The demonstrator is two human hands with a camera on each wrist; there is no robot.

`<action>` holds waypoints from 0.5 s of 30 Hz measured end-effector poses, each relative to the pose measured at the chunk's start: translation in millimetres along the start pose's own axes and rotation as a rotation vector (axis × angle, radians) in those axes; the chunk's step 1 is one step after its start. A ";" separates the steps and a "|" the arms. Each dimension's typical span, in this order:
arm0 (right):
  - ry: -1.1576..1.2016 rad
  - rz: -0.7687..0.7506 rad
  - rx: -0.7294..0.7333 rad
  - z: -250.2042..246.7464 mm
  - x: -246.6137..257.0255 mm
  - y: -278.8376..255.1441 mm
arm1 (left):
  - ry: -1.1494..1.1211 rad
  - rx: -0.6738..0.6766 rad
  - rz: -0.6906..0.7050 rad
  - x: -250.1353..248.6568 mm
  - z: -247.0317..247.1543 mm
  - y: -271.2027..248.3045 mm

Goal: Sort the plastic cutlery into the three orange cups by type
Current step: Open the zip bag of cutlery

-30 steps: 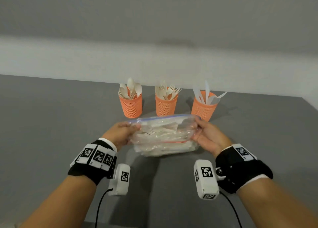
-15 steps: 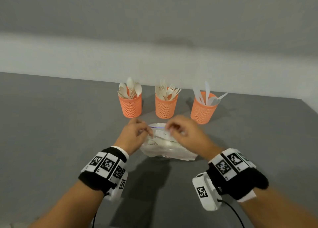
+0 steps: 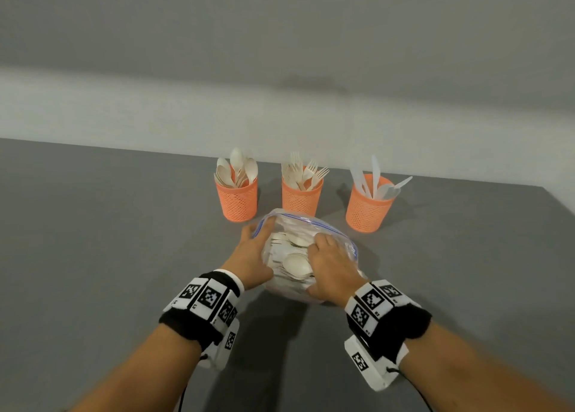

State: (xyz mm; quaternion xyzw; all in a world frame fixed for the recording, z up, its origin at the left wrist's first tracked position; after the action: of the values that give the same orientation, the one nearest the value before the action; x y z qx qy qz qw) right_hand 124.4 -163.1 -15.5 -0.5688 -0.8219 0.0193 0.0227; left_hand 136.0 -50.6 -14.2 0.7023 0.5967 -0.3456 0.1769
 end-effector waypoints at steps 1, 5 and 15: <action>0.013 0.002 0.006 1.7 0.5 2.6 | -0.011 0.010 0.011 0.6 1.4 -0.2; 0.110 0.012 0.030 8.1 1.6 12.8 | -0.042 0.022 0.011 2.8 4.1 -3.1; 0.344 -0.016 0.023 14.5 -2.9 16.8 | -0.053 0.029 -0.053 23.6 4.1 -8.4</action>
State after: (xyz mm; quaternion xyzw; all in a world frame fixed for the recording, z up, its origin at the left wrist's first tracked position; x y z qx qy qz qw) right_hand 140.2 -160.0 -31.0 -0.5568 -0.8102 -0.0691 0.1698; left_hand 128.0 -34.6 -32.1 0.6792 0.6053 -0.3772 0.1733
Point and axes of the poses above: each hand's wrist, its own y-axis towards the middle knuckle, its own z-axis out of the palm, x = y × z, the point moved 10 cm from there along y, towards the middle knuckle, and after that the axes turned 1 degree about -z, right-handed, at the moved point
